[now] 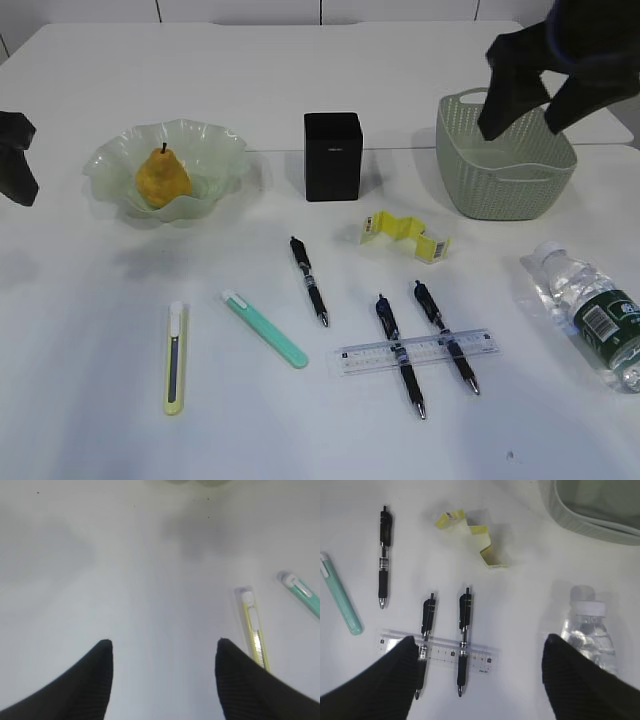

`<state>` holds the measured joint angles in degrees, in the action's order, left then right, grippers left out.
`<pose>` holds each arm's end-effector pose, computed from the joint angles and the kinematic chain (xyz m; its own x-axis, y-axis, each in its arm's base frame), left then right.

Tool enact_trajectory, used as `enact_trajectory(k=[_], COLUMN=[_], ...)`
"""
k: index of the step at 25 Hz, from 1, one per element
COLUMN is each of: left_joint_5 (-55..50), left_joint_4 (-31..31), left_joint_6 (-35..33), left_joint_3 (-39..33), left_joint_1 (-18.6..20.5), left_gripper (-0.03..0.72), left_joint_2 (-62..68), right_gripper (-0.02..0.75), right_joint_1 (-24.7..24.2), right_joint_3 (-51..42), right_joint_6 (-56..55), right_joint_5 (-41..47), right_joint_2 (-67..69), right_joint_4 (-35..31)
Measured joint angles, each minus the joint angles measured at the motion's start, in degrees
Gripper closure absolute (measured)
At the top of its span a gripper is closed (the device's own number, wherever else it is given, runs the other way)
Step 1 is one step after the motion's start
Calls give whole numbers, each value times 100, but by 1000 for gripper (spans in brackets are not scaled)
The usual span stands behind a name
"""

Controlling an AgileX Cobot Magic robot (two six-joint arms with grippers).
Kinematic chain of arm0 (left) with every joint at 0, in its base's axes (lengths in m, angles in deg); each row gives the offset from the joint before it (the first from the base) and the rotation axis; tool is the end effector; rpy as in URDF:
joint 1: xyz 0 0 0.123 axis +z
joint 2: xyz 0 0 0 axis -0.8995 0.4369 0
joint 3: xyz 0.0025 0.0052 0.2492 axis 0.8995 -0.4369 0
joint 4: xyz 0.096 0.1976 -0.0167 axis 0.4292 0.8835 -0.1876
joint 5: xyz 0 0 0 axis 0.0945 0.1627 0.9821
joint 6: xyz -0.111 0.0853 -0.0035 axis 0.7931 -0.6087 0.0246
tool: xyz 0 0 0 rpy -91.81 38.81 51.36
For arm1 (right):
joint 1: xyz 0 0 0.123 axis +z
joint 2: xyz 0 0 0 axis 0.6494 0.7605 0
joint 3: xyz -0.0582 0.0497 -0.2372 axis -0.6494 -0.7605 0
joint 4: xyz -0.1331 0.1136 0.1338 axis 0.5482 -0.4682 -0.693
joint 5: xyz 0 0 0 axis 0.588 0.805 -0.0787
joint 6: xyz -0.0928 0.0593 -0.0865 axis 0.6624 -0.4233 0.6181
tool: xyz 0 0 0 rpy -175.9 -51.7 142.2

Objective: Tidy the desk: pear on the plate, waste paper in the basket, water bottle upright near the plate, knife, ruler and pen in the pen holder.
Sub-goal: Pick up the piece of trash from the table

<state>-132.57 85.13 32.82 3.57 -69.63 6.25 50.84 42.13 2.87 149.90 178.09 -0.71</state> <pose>0.3024 -0.0374 0.2138 -0.9281 -0.0346 -0.3707 0.0028 0.9950 -0.1000 0.3328 0.0767 0.2598 -0.8955 -0.2113 -0.3918 -0.2639 0.9608 0.0850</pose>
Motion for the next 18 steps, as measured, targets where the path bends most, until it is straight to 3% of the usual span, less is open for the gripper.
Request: enact_trajectory(k=[18], left_joint_5=[-465], left_joint_4=[-188], left_joint_6=[-68], left_joint_3=[0], left_joint_1=[0], left_gripper=[234], left_joint_2=[-569], right_gripper=[192], right_joint_1=[144], right_joint_3=[1700], right_joint_6=[0], right_joint_5=[95], right_joint_2=[2443], right_joint_4=[-98])
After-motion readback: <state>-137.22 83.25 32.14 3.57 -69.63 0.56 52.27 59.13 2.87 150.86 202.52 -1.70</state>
